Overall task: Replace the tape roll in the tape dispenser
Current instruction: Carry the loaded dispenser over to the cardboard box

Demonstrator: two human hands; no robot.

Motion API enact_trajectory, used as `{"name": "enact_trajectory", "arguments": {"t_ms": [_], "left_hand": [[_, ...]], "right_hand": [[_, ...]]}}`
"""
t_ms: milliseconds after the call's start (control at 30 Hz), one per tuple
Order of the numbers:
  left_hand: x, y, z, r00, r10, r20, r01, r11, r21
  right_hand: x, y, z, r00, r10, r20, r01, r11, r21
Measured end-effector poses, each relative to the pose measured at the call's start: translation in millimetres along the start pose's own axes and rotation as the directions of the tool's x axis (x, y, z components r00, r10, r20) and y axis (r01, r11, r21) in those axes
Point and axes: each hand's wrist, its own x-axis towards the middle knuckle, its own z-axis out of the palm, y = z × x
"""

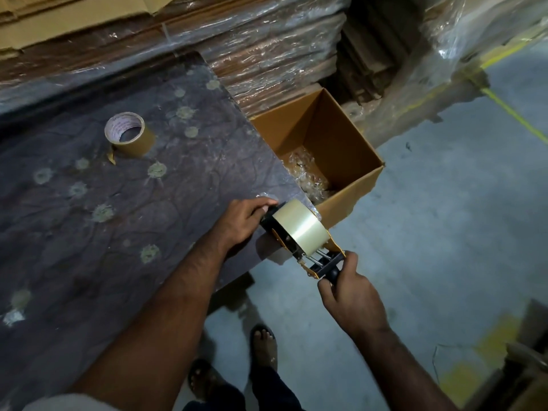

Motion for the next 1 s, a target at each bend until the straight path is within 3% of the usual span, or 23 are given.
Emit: {"name": "enact_trajectory", "arguments": {"t_ms": [167, 267, 500, 633, 733, 833, 900, 1000], "left_hand": [[-3, 15, 4, 0.997, -0.058, 0.059, 0.048, 0.986, 0.162], [-10, 27, 16, 0.975, -0.192, 0.113, 0.153, 0.946, 0.287], [-13, 43, 35, 0.965, -0.261, 0.021, 0.238, 0.908, 0.344], [-12, 44, 40, 0.975, -0.215, -0.045, 0.215, 0.886, 0.411], [-10, 34, 46, 0.99, -0.113, -0.084, 0.14, 0.878, 0.459], [-7, 25, 47, 0.987, -0.132, -0.089, 0.157, 0.886, 0.437], [-4, 26, 46, 0.987, -0.137, -0.083, 0.16, 0.859, 0.485], [-3, 28, 45, 0.98, -0.196, -0.04, 0.19, 0.852, 0.487]], "right_hand": [[-23, 27, -9, 0.998, 0.061, -0.008, -0.061, 0.992, -0.115], [-36, 40, -6, 1.0, 0.03, 0.009, -0.028, 0.988, -0.15], [-33, 47, 8, 0.998, -0.019, 0.068, 0.024, 0.997, -0.077], [-25, 37, 11, 0.988, 0.133, 0.077, -0.134, 0.991, 0.012], [-14, 31, 4, 0.946, 0.26, 0.195, -0.284, 0.952, 0.111], [1, 25, -2, 0.916, 0.296, 0.271, -0.348, 0.922, 0.167], [-1, 31, -2, 0.916, 0.29, 0.277, -0.339, 0.929, 0.148], [-38, 60, 19, 0.87, 0.283, 0.404, -0.289, 0.956, -0.048]]}}
